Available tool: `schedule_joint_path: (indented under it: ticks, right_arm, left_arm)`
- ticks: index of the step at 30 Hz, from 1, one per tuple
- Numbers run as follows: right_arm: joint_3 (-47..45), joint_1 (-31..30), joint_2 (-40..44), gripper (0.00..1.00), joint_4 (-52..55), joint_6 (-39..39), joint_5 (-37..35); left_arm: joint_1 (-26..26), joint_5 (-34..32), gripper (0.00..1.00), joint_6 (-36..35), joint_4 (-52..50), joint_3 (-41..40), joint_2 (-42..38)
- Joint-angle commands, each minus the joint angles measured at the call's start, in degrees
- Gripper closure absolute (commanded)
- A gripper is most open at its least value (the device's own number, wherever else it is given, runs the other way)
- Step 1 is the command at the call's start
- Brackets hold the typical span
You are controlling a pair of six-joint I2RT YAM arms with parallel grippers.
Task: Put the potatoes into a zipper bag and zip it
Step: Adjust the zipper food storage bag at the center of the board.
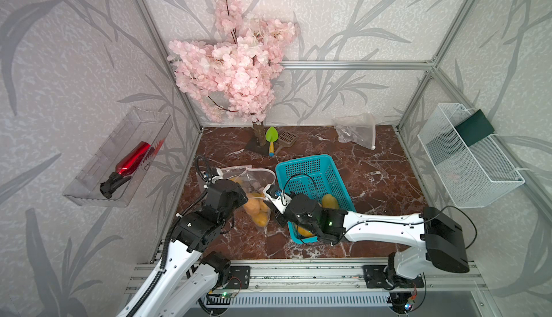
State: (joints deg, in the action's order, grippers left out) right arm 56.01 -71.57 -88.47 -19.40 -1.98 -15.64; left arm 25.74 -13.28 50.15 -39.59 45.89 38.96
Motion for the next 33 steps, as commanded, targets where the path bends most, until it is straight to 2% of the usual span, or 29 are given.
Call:
schedule_joint_path:
  ticks: [1, 3, 7, 13, 16, 23, 30, 31, 33]
  right_arm:
    - [-1.8, -0.3, 0.0, 0.74, -2.8, -1.0, 0.7]
    - [-2.7, -0.4, 0.0, 0.73, -3.5, -1.5, 0.8]
    - [-4.9, -0.4, -0.2, 0.60, -6.0, -2.1, 1.8]
    - [-6.0, -0.3, -1.0, 0.59, -8.4, -2.5, 1.7]
    - [-5.6, -0.3, -1.5, 0.63, -8.9, -2.2, 1.6]
    - [-5.2, -0.3, -1.5, 0.83, -9.3, -2.0, 1.6]
    - [-5.3, -0.4, -0.6, 0.94, -8.7, -1.3, 1.0]
    - [-5.3, -0.4, -0.4, 0.96, -8.7, -1.1, 0.8]
    - [-5.4, -0.4, -0.2, 0.99, -8.7, -0.8, 0.4]
  left_arm:
    - [-0.3, -0.5, 1.00, 0.7, 1.3, -0.6, -0.5]
    - [-0.2, -0.4, 1.00, 0.7, 1.3, -0.5, -0.6]
    - [-0.3, -0.4, 1.00, 0.7, 1.4, -0.5, -0.5]
    - [-0.2, -0.4, 1.00, 0.8, 1.4, -0.5, -0.7]
    - [-0.3, -0.5, 1.00, 0.8, 1.3, -0.5, -0.7]
    - [-0.3, -0.5, 1.00, 0.8, 1.3, -0.6, -0.6]
    - [-0.4, -0.2, 1.00, 1.3, 0.8, -0.5, -0.4]
    - [-0.4, -0.1, 0.95, 1.6, -0.2, 0.1, -0.1]
    - [-0.4, 0.0, 0.78, 2.9, -3.2, 1.7, 0.5]
